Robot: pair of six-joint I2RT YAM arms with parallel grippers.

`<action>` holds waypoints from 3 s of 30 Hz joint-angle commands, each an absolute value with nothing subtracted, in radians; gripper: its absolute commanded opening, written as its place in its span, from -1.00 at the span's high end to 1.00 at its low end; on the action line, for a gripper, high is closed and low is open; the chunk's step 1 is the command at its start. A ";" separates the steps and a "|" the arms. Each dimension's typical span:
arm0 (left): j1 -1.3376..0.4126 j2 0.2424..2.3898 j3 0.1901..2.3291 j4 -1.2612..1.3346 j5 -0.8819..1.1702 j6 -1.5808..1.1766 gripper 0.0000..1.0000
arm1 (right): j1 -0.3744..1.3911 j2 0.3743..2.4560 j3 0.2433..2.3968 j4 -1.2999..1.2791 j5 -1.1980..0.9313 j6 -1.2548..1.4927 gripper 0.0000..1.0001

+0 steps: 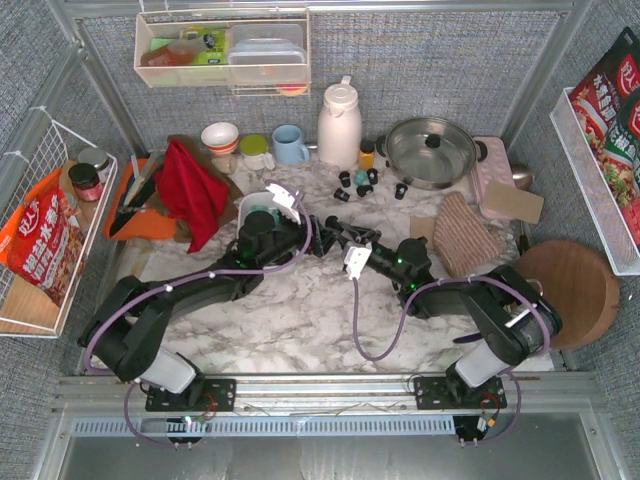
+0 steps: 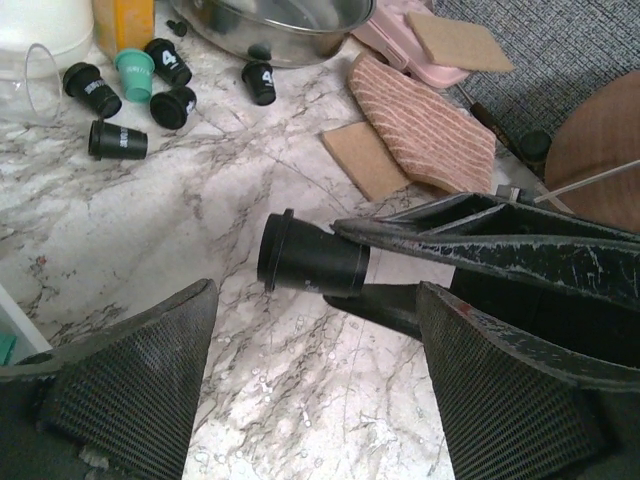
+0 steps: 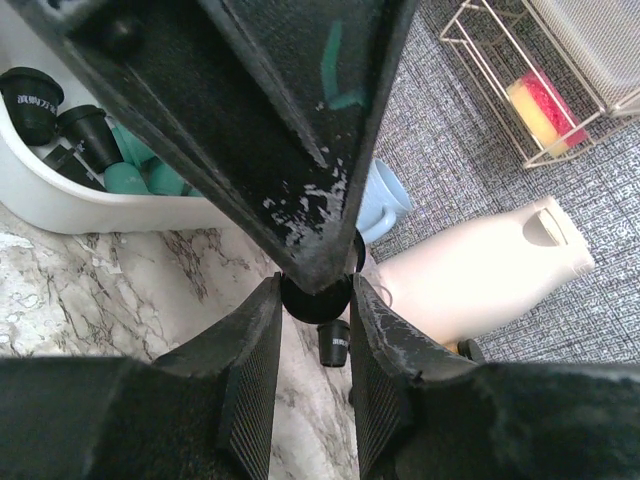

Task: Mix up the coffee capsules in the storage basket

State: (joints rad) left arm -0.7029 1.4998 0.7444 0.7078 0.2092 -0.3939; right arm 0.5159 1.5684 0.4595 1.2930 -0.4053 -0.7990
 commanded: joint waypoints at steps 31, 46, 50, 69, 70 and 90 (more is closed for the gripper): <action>-0.723 1.563 0.785 0.704 0.147 -0.363 0.57 | 0.517 1.549 0.480 1.250 -0.449 -0.766 0.12; -0.528 1.456 0.790 0.349 -0.147 -0.432 0.34 | 0.445 1.431 0.703 0.716 -0.005 -0.319 -0.38; -0.492 1.508 0.794 0.333 -0.130 -0.437 0.29 | 0.391 1.472 0.913 0.340 0.105 -0.091 -0.23; -0.488 1.516 0.748 0.433 -0.067 -0.460 -0.99 | 0.121 1.980 1.384 -0.013 0.182 0.515 -0.06; -0.489 1.498 0.738 0.436 -0.072 -0.457 -0.99 | 0.115 2.011 1.414 -0.028 0.185 0.536 -0.05; -0.488 1.370 0.684 0.462 -0.080 -0.423 -0.99 | 0.103 2.289 1.752 -0.234 0.240 0.487 -0.03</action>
